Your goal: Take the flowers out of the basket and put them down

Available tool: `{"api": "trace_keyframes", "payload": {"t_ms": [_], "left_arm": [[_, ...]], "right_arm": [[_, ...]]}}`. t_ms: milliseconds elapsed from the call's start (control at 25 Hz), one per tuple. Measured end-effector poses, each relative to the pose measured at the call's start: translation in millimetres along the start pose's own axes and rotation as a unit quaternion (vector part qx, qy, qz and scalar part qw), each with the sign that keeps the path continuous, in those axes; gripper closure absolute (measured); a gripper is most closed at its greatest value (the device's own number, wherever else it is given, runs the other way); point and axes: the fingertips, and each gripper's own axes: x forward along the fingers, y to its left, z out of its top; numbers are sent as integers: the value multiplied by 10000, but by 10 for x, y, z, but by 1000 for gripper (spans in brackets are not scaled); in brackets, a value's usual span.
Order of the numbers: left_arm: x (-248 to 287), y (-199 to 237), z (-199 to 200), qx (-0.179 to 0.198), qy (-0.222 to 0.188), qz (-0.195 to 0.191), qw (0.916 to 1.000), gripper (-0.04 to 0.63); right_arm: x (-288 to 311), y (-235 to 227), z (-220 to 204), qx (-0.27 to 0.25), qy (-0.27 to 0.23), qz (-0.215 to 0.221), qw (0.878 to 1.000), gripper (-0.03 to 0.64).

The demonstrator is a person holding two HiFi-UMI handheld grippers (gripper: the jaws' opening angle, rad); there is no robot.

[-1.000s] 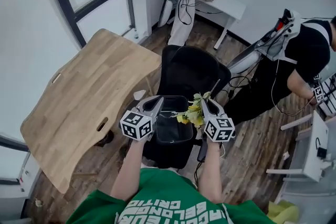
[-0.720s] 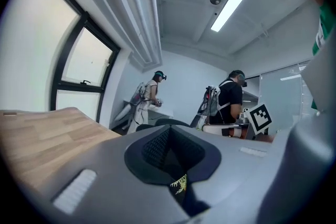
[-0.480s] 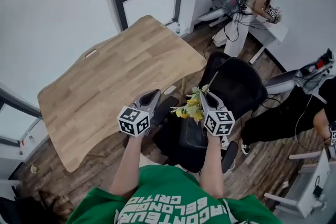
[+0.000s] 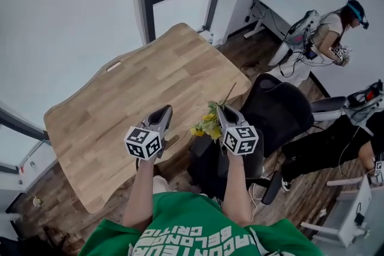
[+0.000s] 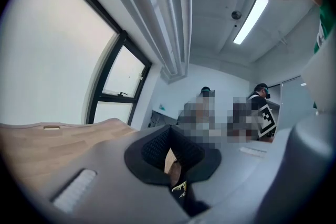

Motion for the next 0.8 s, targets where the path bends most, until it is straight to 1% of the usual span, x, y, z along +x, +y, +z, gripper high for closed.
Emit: {"api": "trace_keyframes", "payload": {"t_ms": [200, 560, 800], "left_arm": [[-50, 369, 110, -60, -39, -109, 9999, 577], [-41, 739, 109, -149, -1, -282, 9995, 578], [-124, 956, 96, -226, 14, -257, 9994, 578]], "right_arm": [[315, 266, 90, -79, 25, -58, 9999, 565], [609, 428, 30, -87, 134, -216, 9996, 565], [812, 583, -57, -130, 327, -186, 9992, 565]]}}
